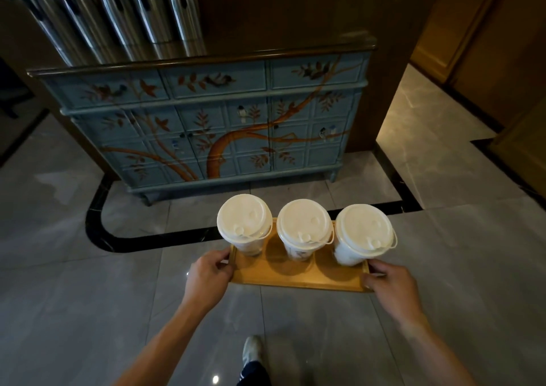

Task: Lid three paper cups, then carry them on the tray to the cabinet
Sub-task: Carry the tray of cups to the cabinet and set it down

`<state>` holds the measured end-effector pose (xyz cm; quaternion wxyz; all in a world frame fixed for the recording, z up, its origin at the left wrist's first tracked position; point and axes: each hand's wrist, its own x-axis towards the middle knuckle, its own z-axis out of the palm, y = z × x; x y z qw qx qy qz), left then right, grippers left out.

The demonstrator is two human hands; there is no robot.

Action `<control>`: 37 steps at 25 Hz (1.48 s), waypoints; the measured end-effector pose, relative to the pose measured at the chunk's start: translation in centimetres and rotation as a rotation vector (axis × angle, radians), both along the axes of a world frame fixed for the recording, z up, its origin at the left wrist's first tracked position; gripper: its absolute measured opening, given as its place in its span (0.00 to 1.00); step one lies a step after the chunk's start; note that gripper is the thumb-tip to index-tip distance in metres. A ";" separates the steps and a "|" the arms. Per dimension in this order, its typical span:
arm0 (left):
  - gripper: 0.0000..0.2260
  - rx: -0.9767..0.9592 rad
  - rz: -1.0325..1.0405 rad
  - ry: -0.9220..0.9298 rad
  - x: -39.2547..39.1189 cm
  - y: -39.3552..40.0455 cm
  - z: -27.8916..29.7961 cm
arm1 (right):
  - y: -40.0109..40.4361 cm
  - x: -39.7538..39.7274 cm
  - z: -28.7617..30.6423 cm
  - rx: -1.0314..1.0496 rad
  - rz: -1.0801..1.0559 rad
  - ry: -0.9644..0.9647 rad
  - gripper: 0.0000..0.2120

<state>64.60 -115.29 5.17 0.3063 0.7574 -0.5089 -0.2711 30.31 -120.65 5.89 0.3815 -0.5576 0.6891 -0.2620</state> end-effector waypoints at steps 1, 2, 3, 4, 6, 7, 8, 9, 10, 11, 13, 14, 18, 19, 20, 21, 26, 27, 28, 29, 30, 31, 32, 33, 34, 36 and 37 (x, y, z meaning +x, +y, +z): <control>0.14 -0.003 0.001 0.001 1.0 -1.1 0.0 | -1.2 1.1 0.0 0.000 -0.001 0.002 0.11; 0.14 -0.006 0.003 0.000 2.0 -1.9 0.1 | -2.2 2.1 0.1 0.001 -0.004 0.006 0.12; 0.14 -0.008 0.008 -0.005 3.2 -2.9 0.1 | -3.3 3.3 0.1 0.002 -0.008 0.009 0.12; 0.14 -0.008 0.016 -0.007 4.4 -4.0 0.1 | -4.5 4.4 0.1 0.000 -0.015 0.012 0.13; 0.14 0.005 0.027 -0.001 6.5 -6.0 0.2 | -6.5 6.6 0.2 -0.003 -0.019 0.009 0.13; 0.15 0.010 0.034 0.006 7.4 -6.8 0.2 | -7.3 7.5 0.2 -0.002 -0.012 0.002 0.13; 0.15 0.011 0.040 0.005 8.4 -7.7 0.2 | -8.4 8.4 0.2 -0.006 -0.004 -0.006 0.14; 0.15 0.011 0.042 -0.003 9.2 -8.5 0.3 | -9.4 9.2 0.2 -0.008 0.002 -0.013 0.14; 0.15 0.011 0.043 -0.011 9.9 -9.3 0.3 | -10.4 9.9 0.4 -0.008 0.007 -0.011 0.15; 0.15 0.006 0.045 -0.009 10.6 -10.0 0.4 | -11.3 10.6 0.5 -0.005 0.013 -0.010 0.15; 0.13 -0.012 0.049 0.017 11.6 -11.4 0.6 | -13.2 11.7 0.6 0.001 0.032 -0.010 0.15; 0.12 -0.016 0.047 0.026 12.0 -12.1 0.7 | -14.2 12.2 0.7 0.001 0.041 -0.006 0.15; 0.14 -0.006 0.051 0.021 13.1 -15.5 1.1 | -18.6 13.7 0.7 -0.012 0.073 0.016 0.16; 0.13 0.002 0.063 0.027 13.3 -16.5 1.0 | -19.7 13.9 0.6 -0.015 0.079 0.012 0.16; 0.12 0.009 0.076 0.031 13.3 -17.4 1.1 | -20.9 14.1 0.6 -0.016 0.087 0.011 0.16; 0.12 0.015 0.086 0.033 13.3 -18.4 1.1 | -22.3 14.2 0.6 -0.018 0.098 0.015 0.15; 0.13 0.033 0.144 0.032 12.8 -23.9 1.2 | -29.3 14.4 0.7 -0.021 0.149 0.001 0.13; 0.13 0.024 0.163 0.030 12.6 -25.1 1.3 | -31.0 14.3 0.7 -0.014 0.163 0.011 0.14; 0.13 0.017 0.180 0.027 12.4 -26.5 1.3 | -32.7 14.1 0.8 -0.002 0.179 0.020 0.14; 0.12 0.013 0.190 0.023 12.2 -27.7 1.4 | -34.3 14.0 1.1 0.011 0.190 0.023 0.14; 0.12 0.010 0.196 0.022 11.9 -28.8 1.6 | -35.8 13.9 1.4 0.021 0.201 0.023 0.14; 0.11 0.003 0.202 0.026 11.6 -30.0 1.7 | -37.4 13.8 1.7 0.028 0.213 0.020 0.14; 0.11 -0.003 0.203 0.034 11.5 -31.0 1.8 | -38.6 13.7 2.0 0.029 0.223 0.010 0.15; 0.11 -0.003 0.204 0.042 11.3 -31.8 2.0 | -39.6 13.7 2.4 0.026 0.230 -0.004 0.15; 0.12 -0.005 0.211 0.053 11.1 -33.0 2.1 | -40.9 13.4 2.7 0.023 0.236 -0.020 0.15; 0.15 -0.022 0.214 0.071 10.8 -35.1 2.3 | -43.2 13.1 3.3 0.021 0.243 -0.029 0.15; 0.17 -0.032 0.209 0.072 10.7 -36.0 2.6 | -44.3 13.0 3.6 0.022 0.244 -0.033 0.14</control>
